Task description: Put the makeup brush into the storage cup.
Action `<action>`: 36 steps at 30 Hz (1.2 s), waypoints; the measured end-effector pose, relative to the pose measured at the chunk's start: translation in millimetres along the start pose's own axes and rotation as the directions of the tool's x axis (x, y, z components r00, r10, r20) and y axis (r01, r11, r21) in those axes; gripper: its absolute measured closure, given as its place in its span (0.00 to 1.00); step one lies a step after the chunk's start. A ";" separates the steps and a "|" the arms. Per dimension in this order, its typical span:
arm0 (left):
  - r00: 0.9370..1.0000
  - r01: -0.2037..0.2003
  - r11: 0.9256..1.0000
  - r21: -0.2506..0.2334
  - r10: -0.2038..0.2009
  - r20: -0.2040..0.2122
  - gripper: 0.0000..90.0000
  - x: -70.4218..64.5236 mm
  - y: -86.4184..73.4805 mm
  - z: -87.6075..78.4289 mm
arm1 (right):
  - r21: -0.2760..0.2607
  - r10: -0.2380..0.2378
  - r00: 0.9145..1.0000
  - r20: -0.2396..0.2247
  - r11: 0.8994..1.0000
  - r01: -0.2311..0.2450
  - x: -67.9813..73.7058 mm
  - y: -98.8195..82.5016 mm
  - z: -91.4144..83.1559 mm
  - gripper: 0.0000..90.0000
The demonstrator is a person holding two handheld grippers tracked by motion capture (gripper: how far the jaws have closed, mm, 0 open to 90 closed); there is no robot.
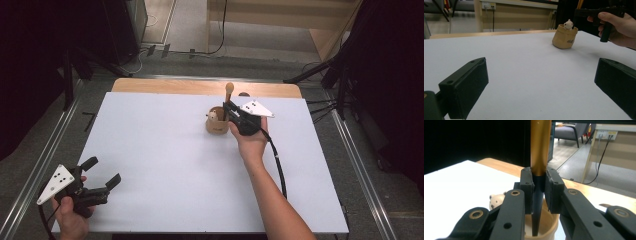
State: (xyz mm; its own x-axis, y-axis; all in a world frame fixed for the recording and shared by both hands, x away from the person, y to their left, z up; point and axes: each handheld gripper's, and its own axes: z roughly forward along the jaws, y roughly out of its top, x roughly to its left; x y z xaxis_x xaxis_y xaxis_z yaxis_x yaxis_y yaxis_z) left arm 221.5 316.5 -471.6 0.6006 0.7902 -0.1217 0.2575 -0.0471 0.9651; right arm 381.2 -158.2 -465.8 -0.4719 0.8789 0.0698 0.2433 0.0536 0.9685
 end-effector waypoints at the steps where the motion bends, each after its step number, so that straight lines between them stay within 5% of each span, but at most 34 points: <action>1: 1.000 0.000 1.000 0.000 0.000 0.000 0.00 -0.1 0.0 0.0 | 0.007 0.005 1.000 0.004 1.000 -0.005 -0.2 -1.5 0.6 0.89; 12: 1.000 0.003 1.000 0.000 -0.003 0.002 0.00 -0.5 -0.1 0.3 | 0.051 0.010 1.000 0.008 0.999 -0.011 -1.0 -8.8 4.9 0.87; 14: 1.000 0.002 1.000 0.000 -0.002 0.002 0.00 -0.5 0.0 0.2 | 0.053 0.040 0.999 -0.007 0.998 -0.040 -2.1 -8.7 4.1 0.79; 17: 1.000 0.001 1.000 0.000 -0.001 0.001 0.00 -0.2 0.0 0.1 | 0.059 0.014 1.000 0.008 0.998 -0.015 -0.2 -6.7 1.1 0.72; 28: 1.000 0.003 1.000 0.000 -0.003 0.003 0.00 -1.3 0.2 0.4 | 0.036 0.055 0.998 -0.002 0.998 -0.055 -2.7 -7.5 -22.8 0.57; 36: 1.000 -0.003 1.000 0.003 0.003 0.007 0.00 -3.7 0.0 2.5 | 0.009 0.058 0.998 -0.009 0.998 -0.058 -7.6 -11.1 -48.4 0.36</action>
State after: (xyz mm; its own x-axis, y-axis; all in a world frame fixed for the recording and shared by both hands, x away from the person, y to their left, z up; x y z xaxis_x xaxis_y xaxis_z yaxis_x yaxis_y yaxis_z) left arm 221.2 312.1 -471.7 0.6063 0.7860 -0.1205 0.2584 -0.0514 0.9647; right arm 341.0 -188.4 -465.5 -0.4644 0.8764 0.1279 0.2782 0.0072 0.9605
